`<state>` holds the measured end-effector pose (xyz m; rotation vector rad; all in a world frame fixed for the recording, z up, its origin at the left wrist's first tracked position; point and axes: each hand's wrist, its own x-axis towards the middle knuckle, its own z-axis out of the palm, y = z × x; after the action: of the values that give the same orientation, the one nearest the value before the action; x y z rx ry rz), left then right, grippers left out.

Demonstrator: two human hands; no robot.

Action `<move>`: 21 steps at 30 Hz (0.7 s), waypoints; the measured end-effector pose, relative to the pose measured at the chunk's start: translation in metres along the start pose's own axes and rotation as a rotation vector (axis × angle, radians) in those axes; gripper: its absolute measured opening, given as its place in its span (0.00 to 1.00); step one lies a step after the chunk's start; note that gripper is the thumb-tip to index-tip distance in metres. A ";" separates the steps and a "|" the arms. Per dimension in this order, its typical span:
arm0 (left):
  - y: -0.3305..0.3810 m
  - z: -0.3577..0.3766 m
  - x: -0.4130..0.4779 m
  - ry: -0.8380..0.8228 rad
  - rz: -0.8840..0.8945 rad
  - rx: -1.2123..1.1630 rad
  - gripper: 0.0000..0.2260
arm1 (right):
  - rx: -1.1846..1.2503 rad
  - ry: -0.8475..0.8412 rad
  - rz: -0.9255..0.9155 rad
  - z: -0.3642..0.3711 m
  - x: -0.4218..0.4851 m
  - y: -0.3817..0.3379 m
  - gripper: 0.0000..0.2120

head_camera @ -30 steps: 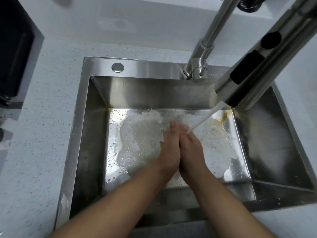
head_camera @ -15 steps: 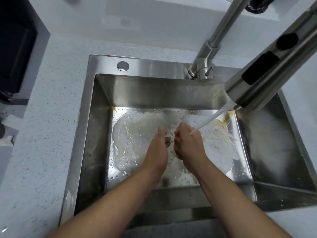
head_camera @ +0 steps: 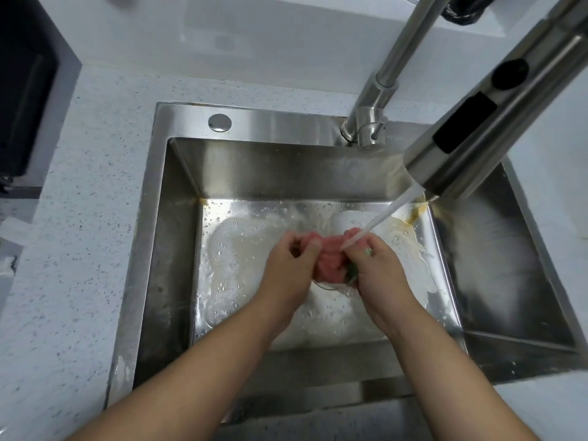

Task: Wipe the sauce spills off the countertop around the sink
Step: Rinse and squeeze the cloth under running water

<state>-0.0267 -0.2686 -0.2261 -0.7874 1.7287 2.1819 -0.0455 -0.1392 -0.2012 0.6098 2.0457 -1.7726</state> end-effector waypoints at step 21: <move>0.019 0.035 -0.009 -0.103 -0.190 -0.306 0.25 | 0.017 -0.102 -0.120 0.041 -0.029 0.011 0.16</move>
<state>-0.0379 -0.2391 -0.1999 -0.8516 1.2335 2.3366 -0.0155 -0.1813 -0.2003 0.3998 2.0376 -1.8498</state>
